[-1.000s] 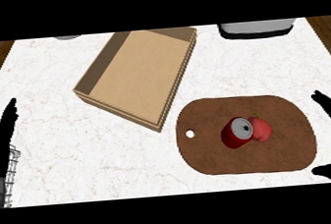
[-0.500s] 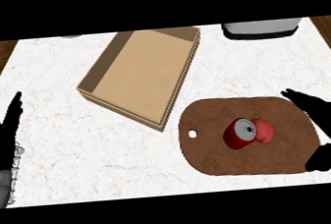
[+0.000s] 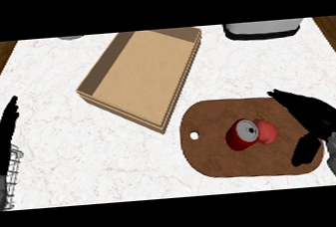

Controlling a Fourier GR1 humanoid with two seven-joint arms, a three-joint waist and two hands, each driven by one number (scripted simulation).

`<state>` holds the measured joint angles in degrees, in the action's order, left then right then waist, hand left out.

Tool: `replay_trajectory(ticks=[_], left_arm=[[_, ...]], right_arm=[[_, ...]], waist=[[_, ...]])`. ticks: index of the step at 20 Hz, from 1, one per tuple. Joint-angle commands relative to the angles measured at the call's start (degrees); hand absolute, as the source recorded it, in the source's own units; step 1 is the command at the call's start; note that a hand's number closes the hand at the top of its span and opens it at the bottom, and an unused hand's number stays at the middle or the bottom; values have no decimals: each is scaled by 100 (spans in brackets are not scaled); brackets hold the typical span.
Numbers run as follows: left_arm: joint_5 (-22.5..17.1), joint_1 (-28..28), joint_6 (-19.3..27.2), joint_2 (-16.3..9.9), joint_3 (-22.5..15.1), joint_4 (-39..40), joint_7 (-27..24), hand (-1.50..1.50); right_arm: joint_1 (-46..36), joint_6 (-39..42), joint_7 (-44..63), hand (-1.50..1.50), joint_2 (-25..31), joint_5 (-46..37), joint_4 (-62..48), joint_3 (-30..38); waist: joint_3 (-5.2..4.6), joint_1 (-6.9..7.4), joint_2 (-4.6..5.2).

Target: Pick the bell pepper from the cutting board and place it in the cardboard box

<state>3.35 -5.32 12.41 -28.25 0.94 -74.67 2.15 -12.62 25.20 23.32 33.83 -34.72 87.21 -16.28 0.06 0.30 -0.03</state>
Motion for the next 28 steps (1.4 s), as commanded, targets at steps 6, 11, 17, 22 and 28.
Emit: replay_trajectory(ticks=[6, 11, 17, 22, 28], left_arm=[[381, -187, -226, 258, 418, 169, 67, 0], [350, 157, -532, 135, 517, -297, 143, 0], [712, 97, -235, 614, 420, -320, 121, 0], [692, -459, -536, 509, 675, 106, 267, 0], [743, 242, -566, 636, 786, -264, -73, 0]], right_arm=[[-116, 178, -300, -150, -659, -869, -526, 205], [372, 269, -490, -150, -744, -686, 86, 371], [155, 589, -499, -150, -1110, -801, 345, 363], [-160, 925, -219, -150, -1334, -1011, 163, 438], [-88, 1200, 556, -150, -1829, -1373, 110, 264]], waist=[[-6, -23, 3], [-5, -31, -6], [-6, -26, -4], [-7, -39, 6], [-7, -15, -1]])
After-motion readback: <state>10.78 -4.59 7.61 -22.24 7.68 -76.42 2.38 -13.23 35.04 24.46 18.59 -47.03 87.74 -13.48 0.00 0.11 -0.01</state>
